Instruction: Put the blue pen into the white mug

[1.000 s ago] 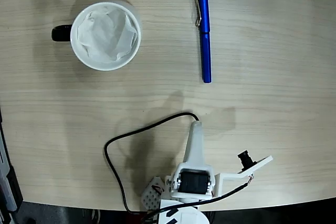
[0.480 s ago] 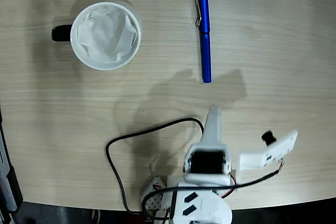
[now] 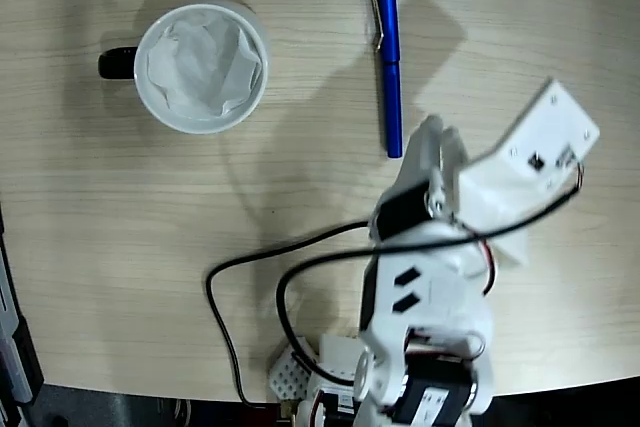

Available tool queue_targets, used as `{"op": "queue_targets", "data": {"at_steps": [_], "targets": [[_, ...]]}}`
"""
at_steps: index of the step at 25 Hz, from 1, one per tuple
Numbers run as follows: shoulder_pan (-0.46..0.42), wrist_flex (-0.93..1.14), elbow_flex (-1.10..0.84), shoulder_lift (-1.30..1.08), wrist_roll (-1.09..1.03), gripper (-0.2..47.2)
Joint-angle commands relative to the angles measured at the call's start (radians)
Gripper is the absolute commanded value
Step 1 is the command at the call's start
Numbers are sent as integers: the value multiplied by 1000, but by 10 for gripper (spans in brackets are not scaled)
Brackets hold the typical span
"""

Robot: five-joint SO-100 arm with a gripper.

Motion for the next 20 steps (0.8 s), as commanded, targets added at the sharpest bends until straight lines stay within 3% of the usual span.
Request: {"op": "queue_targets", "data": {"at_steps": [1,9,20], "targets": [[2,11,-175,-121,-115,77],[-26,78,-485,-488,-328,88],[-117,436,-904,-811,-345,98]]}}
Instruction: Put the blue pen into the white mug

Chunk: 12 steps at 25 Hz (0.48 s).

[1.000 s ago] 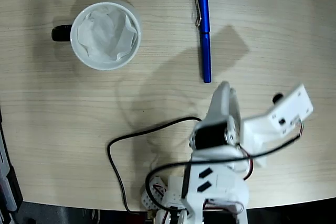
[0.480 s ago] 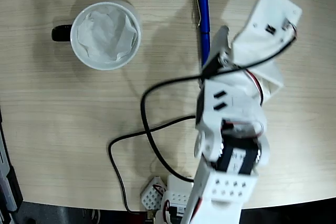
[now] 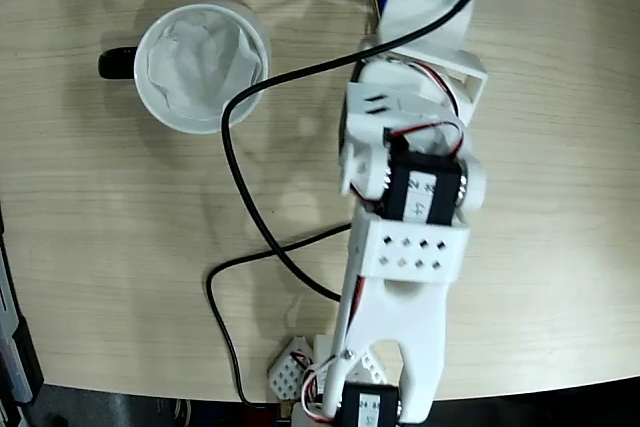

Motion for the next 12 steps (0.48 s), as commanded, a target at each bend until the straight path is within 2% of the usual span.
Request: {"op": "queue_targets", "data": {"at_steps": [1,9,12], "targets": [[-3,54,-78,-18,-21,99],[17,51,-152,-137,-34,119],[28,49,-161,-143,-40,166]]}}
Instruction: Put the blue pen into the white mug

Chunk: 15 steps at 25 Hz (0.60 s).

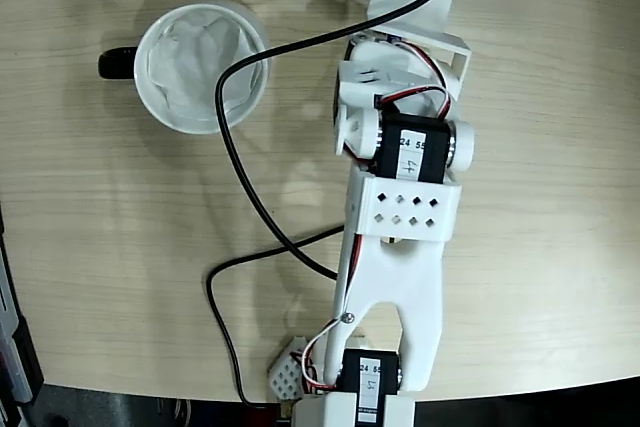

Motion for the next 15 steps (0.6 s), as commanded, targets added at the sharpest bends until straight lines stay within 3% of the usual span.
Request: {"op": "queue_targets", "data": {"at_steps": [1,5,15], "targets": [[21,15,-48,14,-25,173],[26,15,-60,44,-25,210],[38,-9,-61,84,-25,211]]}}
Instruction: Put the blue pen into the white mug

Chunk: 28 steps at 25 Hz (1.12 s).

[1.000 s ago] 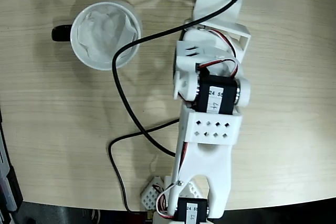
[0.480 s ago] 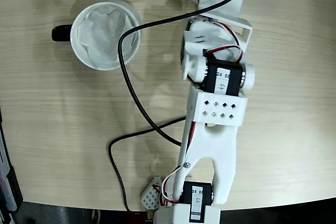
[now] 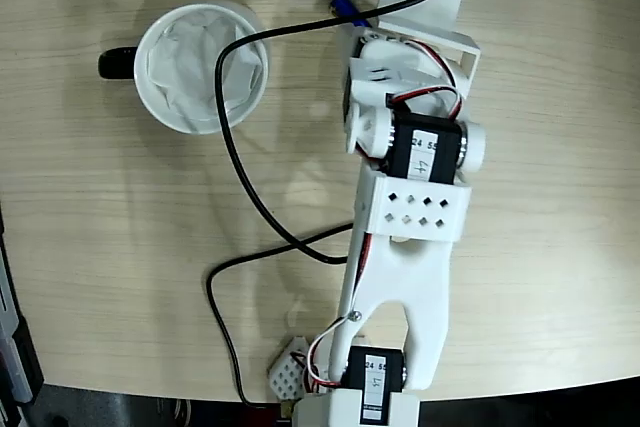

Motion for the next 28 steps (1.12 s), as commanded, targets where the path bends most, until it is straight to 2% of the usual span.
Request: {"op": "queue_targets", "data": {"at_steps": [1,8,15,18,22,28], "targets": [[20,-18,-29,86,-9,211],[14,-43,-23,40,-9,211],[-20,-41,-25,135,-51,211],[-23,-40,-21,173,-161,211],[-23,-66,-23,167,-417,211],[-21,-94,-17,115,-626,211]]}}
